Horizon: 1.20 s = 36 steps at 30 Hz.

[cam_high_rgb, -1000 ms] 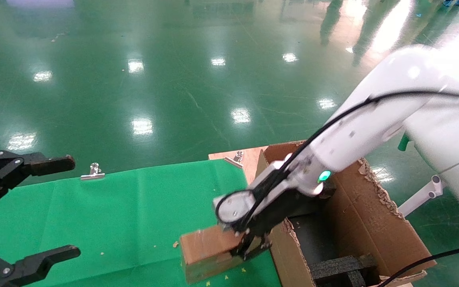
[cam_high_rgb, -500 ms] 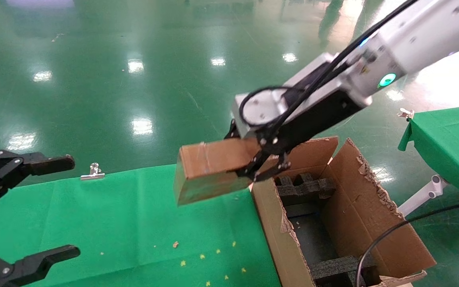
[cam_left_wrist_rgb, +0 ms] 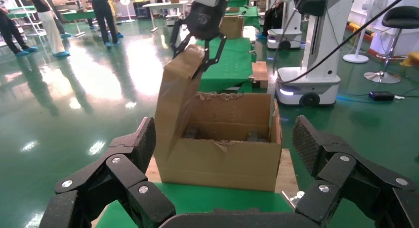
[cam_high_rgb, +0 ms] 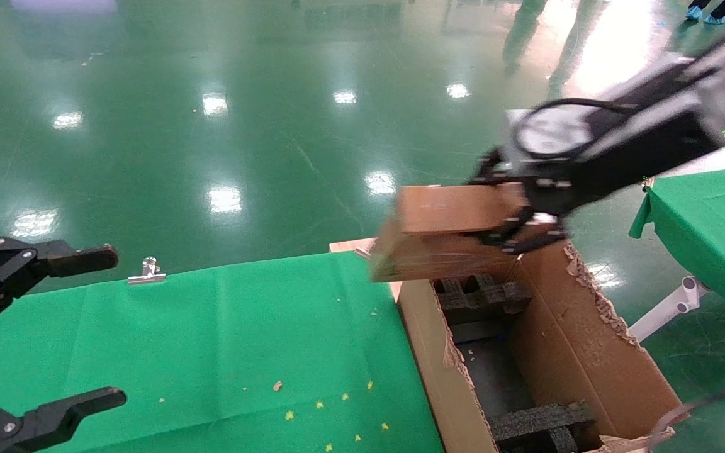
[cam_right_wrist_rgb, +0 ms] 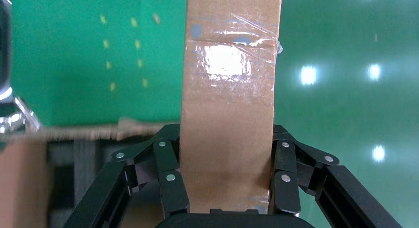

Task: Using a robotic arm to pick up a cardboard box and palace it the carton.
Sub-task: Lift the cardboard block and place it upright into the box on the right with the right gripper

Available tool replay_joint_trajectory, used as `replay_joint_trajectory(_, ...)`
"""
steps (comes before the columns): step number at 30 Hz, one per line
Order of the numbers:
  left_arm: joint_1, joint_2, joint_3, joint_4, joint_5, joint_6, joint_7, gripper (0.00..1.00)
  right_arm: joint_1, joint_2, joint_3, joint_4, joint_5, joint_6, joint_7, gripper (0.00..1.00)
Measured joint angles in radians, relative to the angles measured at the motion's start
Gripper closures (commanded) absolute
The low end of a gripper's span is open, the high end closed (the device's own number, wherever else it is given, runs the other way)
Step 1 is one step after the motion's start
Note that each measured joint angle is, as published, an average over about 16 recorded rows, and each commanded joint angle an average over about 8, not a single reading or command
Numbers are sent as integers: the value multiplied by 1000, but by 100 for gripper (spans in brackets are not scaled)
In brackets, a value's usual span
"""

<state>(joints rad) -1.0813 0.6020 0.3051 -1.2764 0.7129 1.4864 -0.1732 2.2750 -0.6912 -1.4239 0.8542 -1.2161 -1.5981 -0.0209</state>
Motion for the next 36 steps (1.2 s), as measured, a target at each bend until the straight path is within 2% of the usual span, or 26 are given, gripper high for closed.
replay_joint_trajectory(9, 0, 0, 0, 0, 0, 0, 0, 0, 104, 133, -182, -50, 14, -1, -42, 100)
replay_joint_trajectory(18, 0, 0, 1, 0, 0, 0, 0, 0, 140, 206, -323, -133, 48, 5, -81, 100)
replay_joint_trajectory(30, 0, 0, 1, 0, -1, -1, 1, 0, 135, 222, -375, -180, 81, 14, -93, 100)
replay_joint_trajectory(36, 0, 0, 1, 0, -1, -1, 1, 0, 106, 212, -384, -189, 82, 50, -2, 100)
